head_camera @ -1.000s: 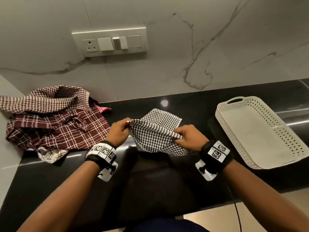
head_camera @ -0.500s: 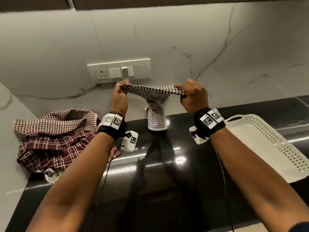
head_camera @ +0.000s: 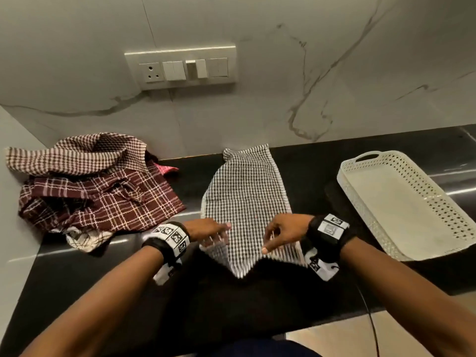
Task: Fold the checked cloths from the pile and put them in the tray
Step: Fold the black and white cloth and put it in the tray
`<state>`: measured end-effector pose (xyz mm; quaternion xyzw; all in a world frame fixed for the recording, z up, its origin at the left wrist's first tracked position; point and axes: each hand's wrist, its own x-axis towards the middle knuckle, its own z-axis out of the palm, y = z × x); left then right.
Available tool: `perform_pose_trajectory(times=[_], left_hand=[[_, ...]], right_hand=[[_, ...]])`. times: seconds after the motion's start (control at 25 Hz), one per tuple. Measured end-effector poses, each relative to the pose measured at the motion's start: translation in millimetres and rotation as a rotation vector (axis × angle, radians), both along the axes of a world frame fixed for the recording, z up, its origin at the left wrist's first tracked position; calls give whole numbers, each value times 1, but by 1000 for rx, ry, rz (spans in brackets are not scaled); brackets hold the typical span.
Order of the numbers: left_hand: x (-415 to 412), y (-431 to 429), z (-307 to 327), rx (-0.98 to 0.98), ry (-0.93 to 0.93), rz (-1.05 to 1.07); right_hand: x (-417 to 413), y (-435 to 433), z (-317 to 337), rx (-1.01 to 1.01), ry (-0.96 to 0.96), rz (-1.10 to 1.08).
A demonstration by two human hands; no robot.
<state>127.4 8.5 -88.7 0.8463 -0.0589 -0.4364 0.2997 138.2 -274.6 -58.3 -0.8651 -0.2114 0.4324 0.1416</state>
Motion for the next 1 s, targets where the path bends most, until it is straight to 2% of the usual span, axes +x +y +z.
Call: perform_pose_trajectory(times=[0.04,0.08,0.16,0.24,0.28,0.36,0.44,0.48,0.64,0.72,0.8,0.88,1.0], left_hand=[[-1,-2,-4,-51,110,83],[0,-4,-6,-130,109,202],[10,-7,-13,-160,-204,355],[21,-7,-27,30,-542,329],[23,-7,-34,123,-613,333],[29,-3,-46,225,-631,454],[41,-2,-50,248,-477,607],[50,-4,-47,193,-365,666],[76,-28,-21,-202,119,882],[80,-40,-23,-410,333,882],[81,-49,-31,-647,499,956],[84,-58,-38,-867,556,1114],[101,-71,-42,-1136,476,1382]], right_hand=[[1,4,-9,26,35,-55],[5,8,-16,87,-28,-148],[18,15,-31,168,-308,-308],[27,24,-43,69,-427,-264],[25,26,-51,-19,-420,-204],[17,21,-66,-147,-425,-124],[15,5,-70,-205,-422,-136],[20,0,-66,-212,-422,-158],[70,11,-55,-100,-594,-293],[87,24,-67,-124,-491,-323],[89,31,-88,-190,-379,-263],[86,24,-105,-194,-365,-199],[86,5,-112,-118,-343,-139]])
